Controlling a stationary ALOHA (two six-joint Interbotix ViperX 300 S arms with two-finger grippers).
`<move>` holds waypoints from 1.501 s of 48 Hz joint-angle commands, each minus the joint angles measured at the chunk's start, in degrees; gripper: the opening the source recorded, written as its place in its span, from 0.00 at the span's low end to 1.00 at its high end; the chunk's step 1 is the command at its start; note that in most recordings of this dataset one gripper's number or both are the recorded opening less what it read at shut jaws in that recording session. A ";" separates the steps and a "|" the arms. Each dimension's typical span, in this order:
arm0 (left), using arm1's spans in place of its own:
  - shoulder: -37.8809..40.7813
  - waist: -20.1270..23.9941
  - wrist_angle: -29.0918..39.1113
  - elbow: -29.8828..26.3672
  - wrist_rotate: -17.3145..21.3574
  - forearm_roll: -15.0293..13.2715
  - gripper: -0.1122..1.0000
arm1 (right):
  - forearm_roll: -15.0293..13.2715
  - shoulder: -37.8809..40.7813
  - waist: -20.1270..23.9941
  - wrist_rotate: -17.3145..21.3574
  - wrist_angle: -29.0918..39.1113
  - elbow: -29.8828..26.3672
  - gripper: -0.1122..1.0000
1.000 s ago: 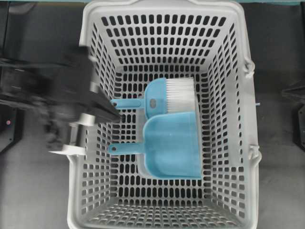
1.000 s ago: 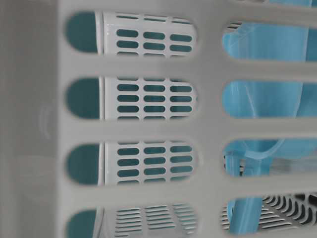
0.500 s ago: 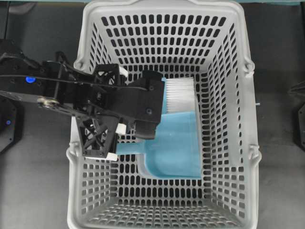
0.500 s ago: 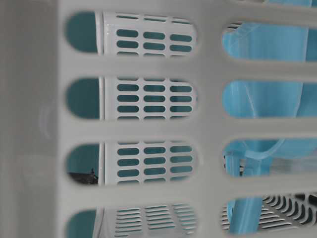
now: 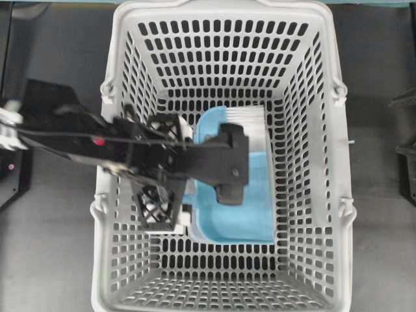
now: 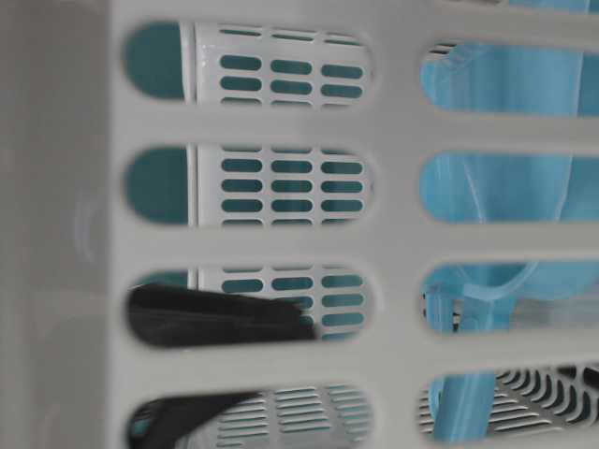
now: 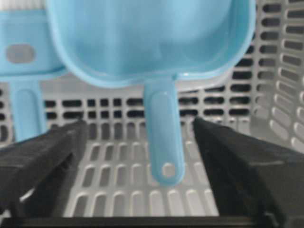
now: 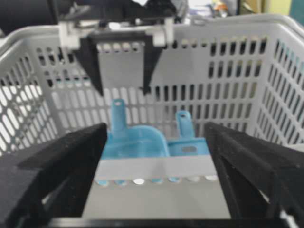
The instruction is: Pick up the dustpan from the shopping basket with the left arm.
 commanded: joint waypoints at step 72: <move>-11.34 2.02 -5.80 -1.05 0.26 0.26 0.35 | 0.44 -0.18 0.00 3.16 -0.18 2.11 0.81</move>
